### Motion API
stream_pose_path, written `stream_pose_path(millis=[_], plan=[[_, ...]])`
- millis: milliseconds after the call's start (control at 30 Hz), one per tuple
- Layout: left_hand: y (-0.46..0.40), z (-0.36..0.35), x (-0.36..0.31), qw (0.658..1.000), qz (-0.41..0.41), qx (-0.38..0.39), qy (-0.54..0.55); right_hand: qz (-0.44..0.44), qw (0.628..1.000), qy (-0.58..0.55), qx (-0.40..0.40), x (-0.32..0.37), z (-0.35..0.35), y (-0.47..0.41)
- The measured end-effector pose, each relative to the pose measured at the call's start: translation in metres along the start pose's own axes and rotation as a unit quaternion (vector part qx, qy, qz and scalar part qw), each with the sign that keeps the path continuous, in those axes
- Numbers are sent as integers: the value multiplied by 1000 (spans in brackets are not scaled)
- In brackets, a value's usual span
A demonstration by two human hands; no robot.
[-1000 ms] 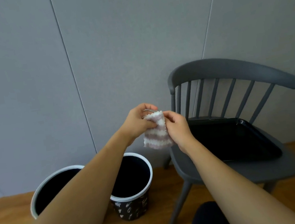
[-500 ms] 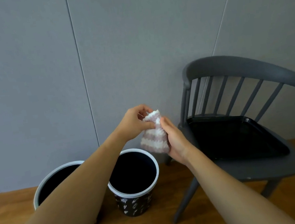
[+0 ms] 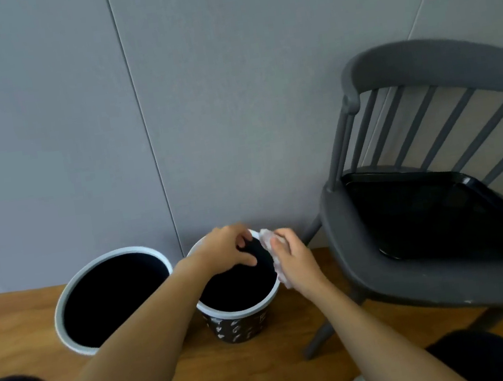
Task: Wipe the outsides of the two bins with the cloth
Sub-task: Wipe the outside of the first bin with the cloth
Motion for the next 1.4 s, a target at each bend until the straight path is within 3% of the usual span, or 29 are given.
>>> stream_pose_path(millis=[267, 633, 933, 1167, 1400], plan=[[12, -125, 80, 987, 84, 120, -70, 25, 981, 192, -27, -71, -10, 0], [10, -163, 92, 981, 60, 131, -132, 39, 975, 211, -63, -74, -6, -6], [-6, -82, 48, 990, 13, 75, -117, 52, 972, 222, -58, -42, 3, -6], [-3, 15, -4, 995, -24, 67, -66, 137, 958, 240, -72, 31, 32, -2], [6, 95, -55, 997, -66, -13, -44, 188, 959, 188, -97, 89, 59, 4]])
Point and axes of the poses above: each hand's wrist, its own y-axis away from the middle knuckle, its own z-axis out of the back of the hand, x = y × z, the point moved 10 cm from there along -y, towards the middle knuckle, and after that the axes turned 5 degrees about y, right-handed, at the moved point
